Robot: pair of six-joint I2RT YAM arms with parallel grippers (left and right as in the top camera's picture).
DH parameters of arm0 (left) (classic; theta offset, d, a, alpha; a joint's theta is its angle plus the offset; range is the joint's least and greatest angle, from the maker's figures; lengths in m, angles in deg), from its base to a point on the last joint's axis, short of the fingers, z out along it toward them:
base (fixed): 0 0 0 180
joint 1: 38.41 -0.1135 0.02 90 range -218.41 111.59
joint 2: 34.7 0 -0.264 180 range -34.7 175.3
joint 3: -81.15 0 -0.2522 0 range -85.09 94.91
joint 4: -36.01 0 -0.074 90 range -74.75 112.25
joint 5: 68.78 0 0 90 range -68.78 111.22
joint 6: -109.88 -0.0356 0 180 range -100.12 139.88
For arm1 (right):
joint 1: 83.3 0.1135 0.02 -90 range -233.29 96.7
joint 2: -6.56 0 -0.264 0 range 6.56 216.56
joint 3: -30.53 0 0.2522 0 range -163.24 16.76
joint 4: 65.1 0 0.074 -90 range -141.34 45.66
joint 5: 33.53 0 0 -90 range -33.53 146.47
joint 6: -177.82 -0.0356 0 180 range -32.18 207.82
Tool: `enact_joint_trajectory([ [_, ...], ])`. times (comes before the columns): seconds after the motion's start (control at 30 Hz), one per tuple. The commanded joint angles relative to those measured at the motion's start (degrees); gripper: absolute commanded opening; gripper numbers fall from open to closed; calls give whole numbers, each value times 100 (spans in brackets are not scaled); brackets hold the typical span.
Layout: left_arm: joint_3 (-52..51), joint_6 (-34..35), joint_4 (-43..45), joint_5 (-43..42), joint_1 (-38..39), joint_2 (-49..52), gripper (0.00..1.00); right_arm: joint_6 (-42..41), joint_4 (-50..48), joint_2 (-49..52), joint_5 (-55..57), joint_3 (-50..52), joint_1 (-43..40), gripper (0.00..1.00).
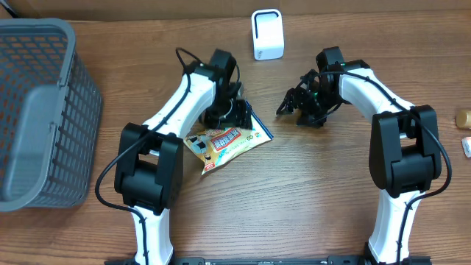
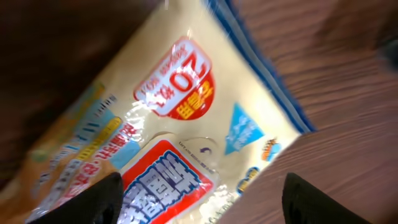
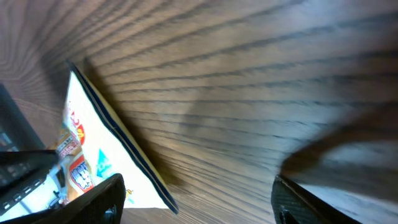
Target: Scan the item barcode
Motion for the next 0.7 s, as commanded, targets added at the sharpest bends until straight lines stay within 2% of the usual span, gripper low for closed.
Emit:
enact_joint_trajectory([
  [0.0,669,-13,-168,103,-181,33,77,144,-170,-59,-177,-70,195,78],
  [0.2,973,339,-293,103,-511,35,80,221,-435,-50,247,-70,525,82],
  [0.33,973,352,-481,107,-791,35,80,599,-592,-37,254,-68,763,84],
  [0.67,973,485,-651,125,-1217,35,82,592,-632,103,280,-39,1475,87],
])
